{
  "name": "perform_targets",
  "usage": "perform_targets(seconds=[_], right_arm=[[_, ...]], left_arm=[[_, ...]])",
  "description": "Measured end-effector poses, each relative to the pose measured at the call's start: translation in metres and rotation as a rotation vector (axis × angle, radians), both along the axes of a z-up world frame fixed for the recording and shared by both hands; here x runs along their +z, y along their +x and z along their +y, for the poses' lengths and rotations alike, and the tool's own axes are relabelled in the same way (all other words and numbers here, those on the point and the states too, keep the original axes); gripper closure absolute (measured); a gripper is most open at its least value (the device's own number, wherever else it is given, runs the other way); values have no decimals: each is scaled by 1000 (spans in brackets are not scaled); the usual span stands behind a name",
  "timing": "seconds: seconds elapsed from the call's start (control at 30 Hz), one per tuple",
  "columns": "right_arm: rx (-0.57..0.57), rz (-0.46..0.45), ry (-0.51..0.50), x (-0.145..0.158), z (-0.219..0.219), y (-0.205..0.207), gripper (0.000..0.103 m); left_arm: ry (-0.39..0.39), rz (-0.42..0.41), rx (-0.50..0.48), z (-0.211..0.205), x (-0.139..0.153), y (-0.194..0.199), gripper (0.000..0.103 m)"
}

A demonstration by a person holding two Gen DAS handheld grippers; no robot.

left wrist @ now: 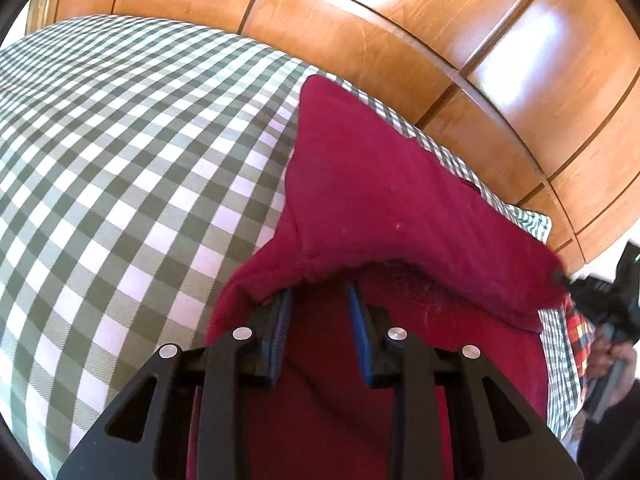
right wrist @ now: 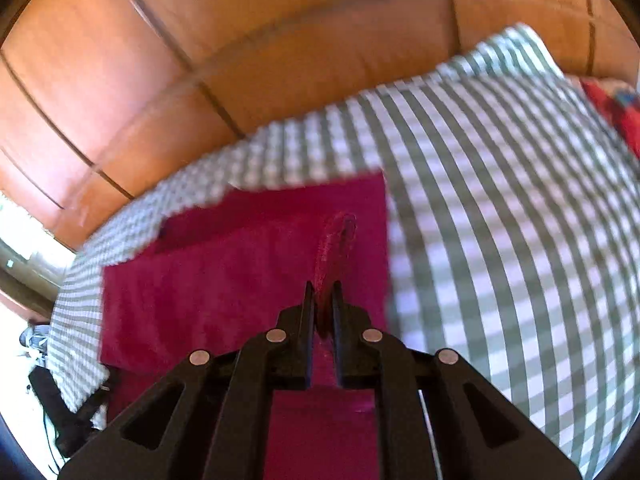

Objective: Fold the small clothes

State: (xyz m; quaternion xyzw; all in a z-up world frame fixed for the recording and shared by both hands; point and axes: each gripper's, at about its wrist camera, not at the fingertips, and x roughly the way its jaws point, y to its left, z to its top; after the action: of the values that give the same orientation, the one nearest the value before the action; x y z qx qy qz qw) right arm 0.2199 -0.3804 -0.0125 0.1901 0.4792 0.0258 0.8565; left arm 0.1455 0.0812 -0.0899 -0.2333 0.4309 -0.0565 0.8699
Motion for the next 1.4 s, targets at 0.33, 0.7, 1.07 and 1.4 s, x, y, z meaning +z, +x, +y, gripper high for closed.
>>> perform_targets(seconds=[0.33, 0.7, 1.07, 1.4], right_arm=[[1, 19, 96, -14, -9, 2, 94], [13, 57, 27, -20, -7, -13, 55], [105, -214, -158, 35, 38, -48, 16], [168, -162, -218, 8, 79, -11, 16]], left_arm=[[-38, -71, -67, -1, 40, -19, 75], [192, 76, 22, -20, 17, 33, 66], [25, -1, 79, 31, 40, 24, 56], [35, 76, 41, 36, 28, 127, 86]])
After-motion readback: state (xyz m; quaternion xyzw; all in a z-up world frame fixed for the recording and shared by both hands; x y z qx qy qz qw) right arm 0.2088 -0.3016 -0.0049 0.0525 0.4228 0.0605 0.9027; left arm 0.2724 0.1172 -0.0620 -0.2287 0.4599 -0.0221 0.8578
